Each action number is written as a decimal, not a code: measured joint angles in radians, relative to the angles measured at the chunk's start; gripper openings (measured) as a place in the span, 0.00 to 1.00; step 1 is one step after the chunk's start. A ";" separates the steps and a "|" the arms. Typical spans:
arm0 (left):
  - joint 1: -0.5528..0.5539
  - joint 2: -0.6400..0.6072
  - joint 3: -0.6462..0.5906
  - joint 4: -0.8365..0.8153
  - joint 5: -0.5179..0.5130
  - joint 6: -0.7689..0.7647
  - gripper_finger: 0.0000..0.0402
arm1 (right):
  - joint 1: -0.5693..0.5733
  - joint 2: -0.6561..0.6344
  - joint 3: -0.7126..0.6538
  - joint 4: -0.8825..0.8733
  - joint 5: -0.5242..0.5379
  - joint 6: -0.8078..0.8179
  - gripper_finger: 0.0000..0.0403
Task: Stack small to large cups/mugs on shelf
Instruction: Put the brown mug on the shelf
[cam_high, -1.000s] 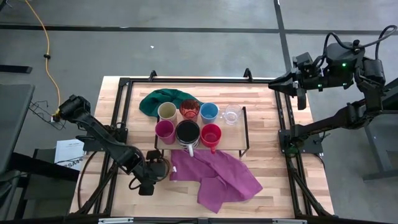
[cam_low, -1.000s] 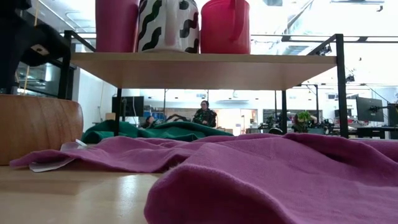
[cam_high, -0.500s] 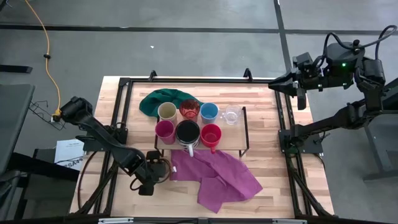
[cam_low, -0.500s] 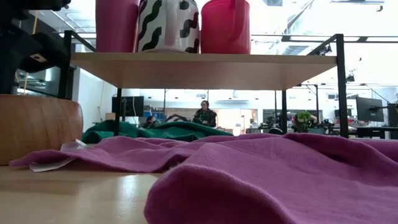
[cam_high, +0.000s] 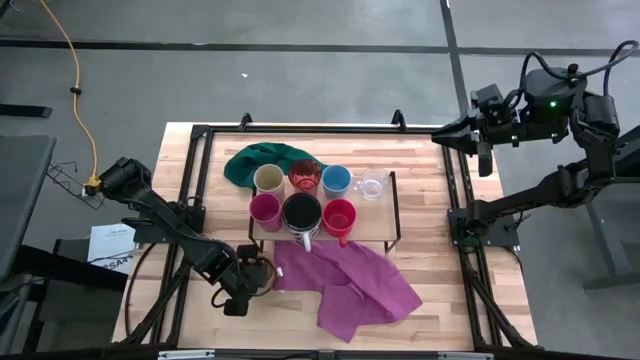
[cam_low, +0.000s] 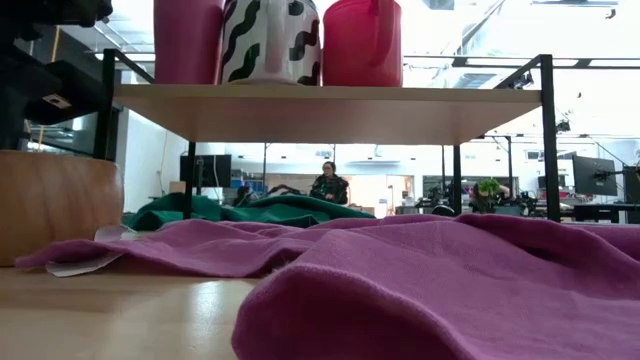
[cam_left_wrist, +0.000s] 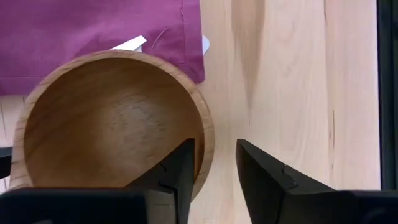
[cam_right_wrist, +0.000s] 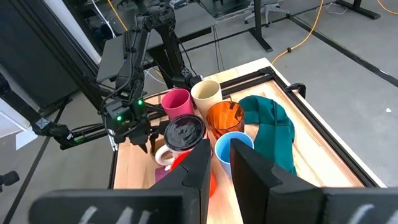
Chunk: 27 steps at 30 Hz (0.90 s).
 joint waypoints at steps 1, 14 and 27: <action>0.000 0.000 0.000 0.001 0.001 -0.001 0.25 | 0.000 0.000 0.000 0.000 0.000 0.000 0.13; 0.000 -0.001 0.000 0.092 0.062 -0.006 0.06 | 0.000 0.000 0.000 0.000 0.000 0.000 0.13; 0.001 0.067 0.091 0.179 0.019 0.038 0.05 | 0.000 0.000 0.000 -0.023 -0.003 -0.004 0.13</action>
